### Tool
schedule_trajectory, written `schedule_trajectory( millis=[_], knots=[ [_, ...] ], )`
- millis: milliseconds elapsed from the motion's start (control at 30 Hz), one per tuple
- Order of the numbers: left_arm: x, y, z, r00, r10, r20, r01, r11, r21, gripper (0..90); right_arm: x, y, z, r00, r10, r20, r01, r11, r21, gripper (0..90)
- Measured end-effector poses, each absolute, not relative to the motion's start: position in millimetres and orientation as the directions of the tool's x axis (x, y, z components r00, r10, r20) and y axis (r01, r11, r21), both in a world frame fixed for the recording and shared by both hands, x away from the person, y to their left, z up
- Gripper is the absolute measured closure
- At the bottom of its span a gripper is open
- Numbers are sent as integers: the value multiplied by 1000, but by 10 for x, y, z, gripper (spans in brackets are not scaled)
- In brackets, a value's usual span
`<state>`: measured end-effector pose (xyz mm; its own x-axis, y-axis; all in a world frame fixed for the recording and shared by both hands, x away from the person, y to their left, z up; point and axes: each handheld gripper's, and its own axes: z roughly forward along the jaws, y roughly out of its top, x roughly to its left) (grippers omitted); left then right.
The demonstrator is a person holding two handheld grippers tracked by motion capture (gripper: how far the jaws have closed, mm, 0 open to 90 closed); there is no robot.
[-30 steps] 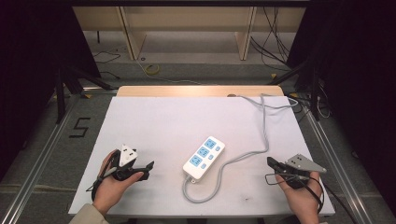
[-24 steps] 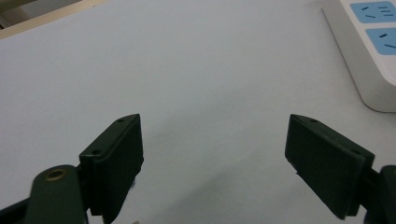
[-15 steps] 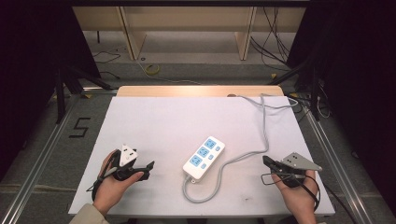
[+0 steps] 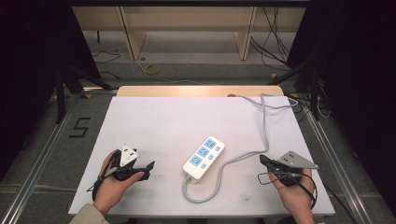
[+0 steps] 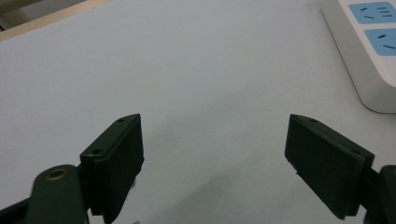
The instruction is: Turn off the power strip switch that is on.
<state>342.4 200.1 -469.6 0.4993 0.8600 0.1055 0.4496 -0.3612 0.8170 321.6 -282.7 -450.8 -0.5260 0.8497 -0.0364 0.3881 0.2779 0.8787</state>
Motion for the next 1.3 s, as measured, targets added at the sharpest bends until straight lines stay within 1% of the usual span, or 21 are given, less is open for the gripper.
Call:
schedule_trajectory(
  millis=[1300],
  knots=[
    [3430,1964,-4703,510,852,118,446,-379,811,195,3317,-2607,-4474,-575,817,-43,369,305,878,900]
  ],
)
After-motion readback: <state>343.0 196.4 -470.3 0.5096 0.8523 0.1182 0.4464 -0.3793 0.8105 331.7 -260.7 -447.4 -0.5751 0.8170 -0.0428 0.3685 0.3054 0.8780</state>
